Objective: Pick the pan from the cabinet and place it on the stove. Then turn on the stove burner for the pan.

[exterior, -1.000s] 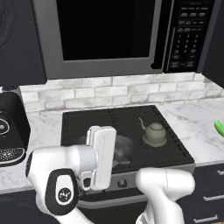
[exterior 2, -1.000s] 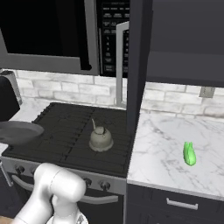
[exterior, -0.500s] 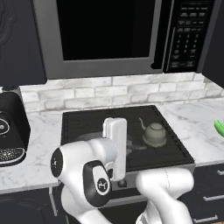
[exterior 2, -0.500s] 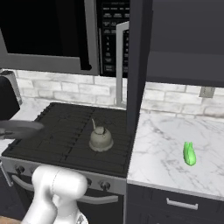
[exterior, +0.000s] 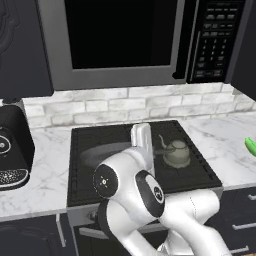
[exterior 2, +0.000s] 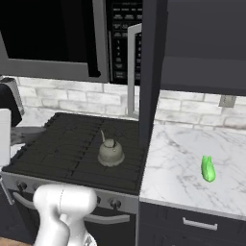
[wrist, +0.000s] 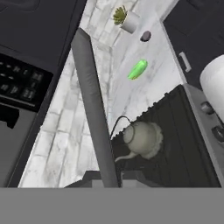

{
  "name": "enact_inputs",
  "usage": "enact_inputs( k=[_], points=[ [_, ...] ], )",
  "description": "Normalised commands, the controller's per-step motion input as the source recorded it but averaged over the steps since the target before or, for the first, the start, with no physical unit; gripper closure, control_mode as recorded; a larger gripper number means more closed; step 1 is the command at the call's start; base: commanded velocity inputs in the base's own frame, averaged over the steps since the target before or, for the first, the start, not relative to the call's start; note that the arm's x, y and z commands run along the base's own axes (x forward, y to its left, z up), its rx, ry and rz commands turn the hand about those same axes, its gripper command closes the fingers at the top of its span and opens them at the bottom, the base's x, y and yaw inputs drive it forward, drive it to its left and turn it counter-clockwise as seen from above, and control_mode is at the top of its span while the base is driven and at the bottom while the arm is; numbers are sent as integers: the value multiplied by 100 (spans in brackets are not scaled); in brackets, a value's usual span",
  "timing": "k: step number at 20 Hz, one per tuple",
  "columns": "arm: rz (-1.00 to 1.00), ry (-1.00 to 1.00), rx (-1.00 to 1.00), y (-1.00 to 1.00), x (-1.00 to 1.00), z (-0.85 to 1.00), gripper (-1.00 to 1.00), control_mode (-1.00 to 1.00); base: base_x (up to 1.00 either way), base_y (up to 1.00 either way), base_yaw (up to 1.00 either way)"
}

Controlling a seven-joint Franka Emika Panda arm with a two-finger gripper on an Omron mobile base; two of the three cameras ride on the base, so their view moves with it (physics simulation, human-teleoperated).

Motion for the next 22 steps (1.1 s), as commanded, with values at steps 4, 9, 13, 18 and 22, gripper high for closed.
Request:
enact_inputs(
  k=[4,9,13,18,22],
  points=[
    [36,-32,8,-52,41,-57,100,-100,0,0,0],
    [36,-31,6,-54,41,-60,100,-100,0,0,0],
    [34,-28,5,-63,43,-64,100,-100,0,0,0],
    [34,-23,2,-63,51,-60,100,-100,0,0,0],
    [32,-17,0,-64,46,-54,100,-100,0,0,0]
  ],
)
